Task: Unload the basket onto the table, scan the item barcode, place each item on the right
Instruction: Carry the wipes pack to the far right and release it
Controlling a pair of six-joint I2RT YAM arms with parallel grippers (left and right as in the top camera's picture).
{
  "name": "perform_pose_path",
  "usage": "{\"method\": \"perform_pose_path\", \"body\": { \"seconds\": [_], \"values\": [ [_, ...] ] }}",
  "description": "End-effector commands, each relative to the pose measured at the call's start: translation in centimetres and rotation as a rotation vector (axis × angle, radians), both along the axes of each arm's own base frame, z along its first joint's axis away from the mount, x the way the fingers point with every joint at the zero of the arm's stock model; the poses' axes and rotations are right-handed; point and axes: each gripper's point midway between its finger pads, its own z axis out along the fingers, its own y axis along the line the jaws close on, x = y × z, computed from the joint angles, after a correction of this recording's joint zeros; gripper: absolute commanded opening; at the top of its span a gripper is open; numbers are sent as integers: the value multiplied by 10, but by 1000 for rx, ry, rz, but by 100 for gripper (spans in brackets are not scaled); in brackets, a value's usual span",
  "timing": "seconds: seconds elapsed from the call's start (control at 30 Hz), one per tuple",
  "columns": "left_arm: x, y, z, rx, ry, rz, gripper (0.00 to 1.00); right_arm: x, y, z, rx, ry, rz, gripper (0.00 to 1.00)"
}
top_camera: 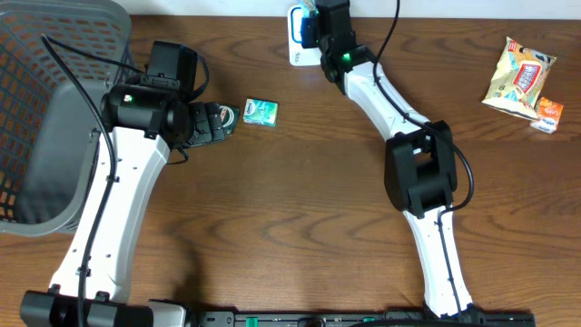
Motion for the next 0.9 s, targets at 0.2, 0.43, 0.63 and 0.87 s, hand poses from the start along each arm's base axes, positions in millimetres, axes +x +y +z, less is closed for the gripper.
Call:
{"method": "perform_pose_path", "body": {
  "seconds": [0.2, 0.43, 0.63, 0.87],
  "values": [
    [0, 3, 1, 13, -4, 12, 99, -12, -149, 85, -104, 37, -330, 1],
    [0, 3, 1, 13, -4, 12, 99, -78, -294, 44, -370, 373, -626, 1],
    [0, 3, 1, 13, -4, 12, 99, -128, -387, 18, -419, 575, -773, 1],
    [0, 3, 1, 13, -4, 12, 98, -156, -434, 2, -311, 684, -796, 54]
  ]
}}
